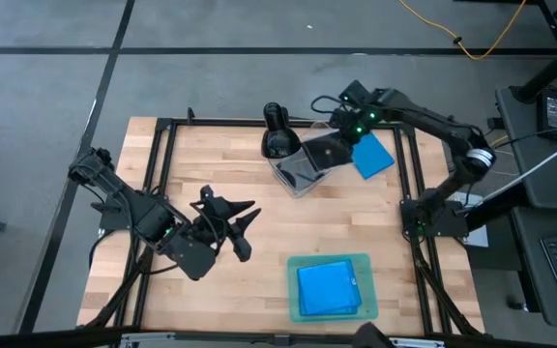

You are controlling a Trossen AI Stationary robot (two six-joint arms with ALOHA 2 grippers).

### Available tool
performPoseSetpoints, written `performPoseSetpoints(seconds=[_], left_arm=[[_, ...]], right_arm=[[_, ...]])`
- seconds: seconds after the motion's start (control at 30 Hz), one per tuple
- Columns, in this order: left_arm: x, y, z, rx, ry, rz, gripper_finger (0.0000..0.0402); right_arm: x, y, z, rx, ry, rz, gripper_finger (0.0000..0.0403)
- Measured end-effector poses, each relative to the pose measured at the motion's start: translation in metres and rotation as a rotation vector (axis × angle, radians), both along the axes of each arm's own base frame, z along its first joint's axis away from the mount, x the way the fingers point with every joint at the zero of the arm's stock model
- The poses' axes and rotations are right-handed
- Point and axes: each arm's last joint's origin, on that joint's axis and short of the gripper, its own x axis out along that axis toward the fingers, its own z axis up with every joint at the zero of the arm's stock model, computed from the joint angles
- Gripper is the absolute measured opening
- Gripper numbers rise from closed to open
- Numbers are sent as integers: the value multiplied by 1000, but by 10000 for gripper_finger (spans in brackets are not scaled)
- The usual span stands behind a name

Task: Pick & place jewel cases by type
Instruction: Put the black CD case into the transparent bin

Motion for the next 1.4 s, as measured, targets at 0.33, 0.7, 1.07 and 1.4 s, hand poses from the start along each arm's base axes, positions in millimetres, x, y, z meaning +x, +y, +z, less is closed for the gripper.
performPoseSetpoints(seconds=[0.33,0.7,1.07,1.4], left_arm=[[1,2,0,8,2,14,100],[0,1,0,14,1,13,100],[0,1,0,32,16,8,100],[0,1,0,34,18,7,100]], right_arm=[[38,-25,-11,43,59,42,12],[71,-10,-36,106,118,135,15],[89,6,-49,199,89,212,18],[93,7,-49,219,63,188,65]])
